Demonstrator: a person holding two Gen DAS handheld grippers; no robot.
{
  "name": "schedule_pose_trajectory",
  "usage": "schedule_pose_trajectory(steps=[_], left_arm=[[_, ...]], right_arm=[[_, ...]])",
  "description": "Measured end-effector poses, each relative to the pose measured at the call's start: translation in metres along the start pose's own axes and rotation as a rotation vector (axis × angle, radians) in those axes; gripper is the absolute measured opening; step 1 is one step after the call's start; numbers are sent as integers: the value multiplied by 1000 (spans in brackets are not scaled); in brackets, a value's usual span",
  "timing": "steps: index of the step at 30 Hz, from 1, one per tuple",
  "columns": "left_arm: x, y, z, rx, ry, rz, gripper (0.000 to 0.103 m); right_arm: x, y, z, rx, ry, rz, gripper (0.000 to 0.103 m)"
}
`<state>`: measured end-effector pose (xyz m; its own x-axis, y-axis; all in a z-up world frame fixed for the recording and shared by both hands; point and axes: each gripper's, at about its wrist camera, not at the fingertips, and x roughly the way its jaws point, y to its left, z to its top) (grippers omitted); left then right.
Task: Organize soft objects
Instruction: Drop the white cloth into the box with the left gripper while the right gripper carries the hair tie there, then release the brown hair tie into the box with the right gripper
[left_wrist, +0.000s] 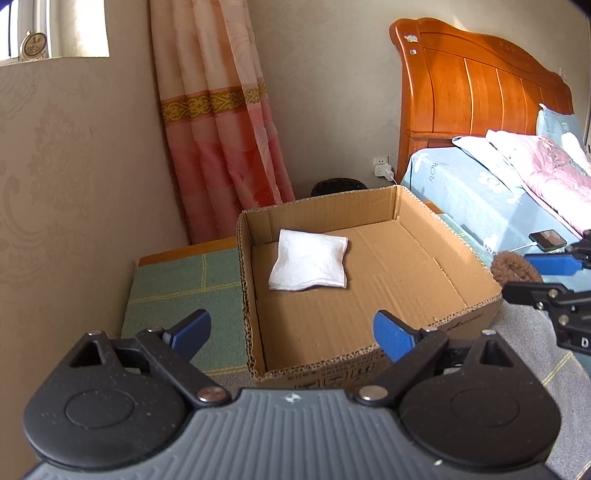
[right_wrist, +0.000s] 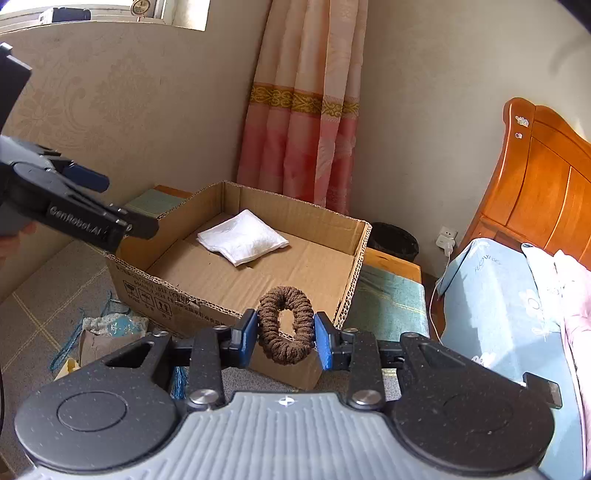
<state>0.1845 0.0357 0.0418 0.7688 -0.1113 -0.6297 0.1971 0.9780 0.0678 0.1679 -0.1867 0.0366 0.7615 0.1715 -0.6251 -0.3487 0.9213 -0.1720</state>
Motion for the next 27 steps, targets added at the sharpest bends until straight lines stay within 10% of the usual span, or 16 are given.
schedule_pose_trajectory(steps=[14,16,20,27], left_arm=[[-29,4,-59,-57,11,79,100],[-30,5,-65,-55,28,86,100],[-32,9,-73,-51,40,98,100],[-32,11,-79,-61,55,102,100]], right_arm=[[84,-17,67,4,33,-11,39],[98,-19,76,15,40,-24,48],[108,-23,81,52,31,-49,100],[92,-12,67,36,51,-53,103]])
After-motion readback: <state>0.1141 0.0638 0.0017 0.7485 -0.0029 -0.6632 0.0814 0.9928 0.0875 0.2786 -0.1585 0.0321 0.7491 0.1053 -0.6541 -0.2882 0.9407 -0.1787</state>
